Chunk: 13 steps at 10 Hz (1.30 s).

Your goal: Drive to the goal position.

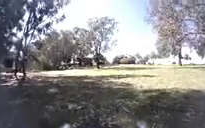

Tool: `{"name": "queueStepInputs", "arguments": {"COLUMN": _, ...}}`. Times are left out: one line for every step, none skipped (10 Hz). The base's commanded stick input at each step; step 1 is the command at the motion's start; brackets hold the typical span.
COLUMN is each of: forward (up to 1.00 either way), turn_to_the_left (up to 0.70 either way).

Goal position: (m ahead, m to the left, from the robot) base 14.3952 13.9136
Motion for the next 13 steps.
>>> {"name": "queueStepInputs", "arguments": {"forward": 1.00, "turn_to_the_left": 0.00}}
{"name": "queueStepInputs", "arguments": {"forward": 1.00, "turn_to_the_left": 0.00}}
{"name": "queueStepInputs", "arguments": {"forward": 1.00, "turn_to_the_left": 0.00}}
{"name": "queueStepInputs", "arguments": {"forward": 1.00, "turn_to_the_left": 0.00}}
{"name": "queueStepInputs", "arguments": {"forward": 1.00, "turn_to_the_left": 0.00}}
{"name": "queueStepInputs", "arguments": {"forward": 1.00, "turn_to_the_left": 0.00}}
{"name": "queueStepInputs", "arguments": {"forward": 1.00, "turn_to_the_left": 0.00}}
{"name": "queueStepInputs", "arguments": {"forward": 1.00, "turn_to_the_left": 0.00}}
{"name": "queueStepInputs", "arguments": {"forward": 1.00, "turn_to_the_left": 0.00}}
{"name": "queueStepInputs", "arguments": {"forward": 1.00, "turn_to_the_left": 0.00}}
{"name": "queueStepInputs", "arguments": {"forward": 1.00, "turn_to_the_left": 0.00}}
{"name": "queueStepInputs", "arguments": {"forward": 1.00, "turn_to_the_left": 0.00}}
{"name": "queueStepInputs", "arguments": {"forward": 1.00, "turn_to_the_left": 0.00}}
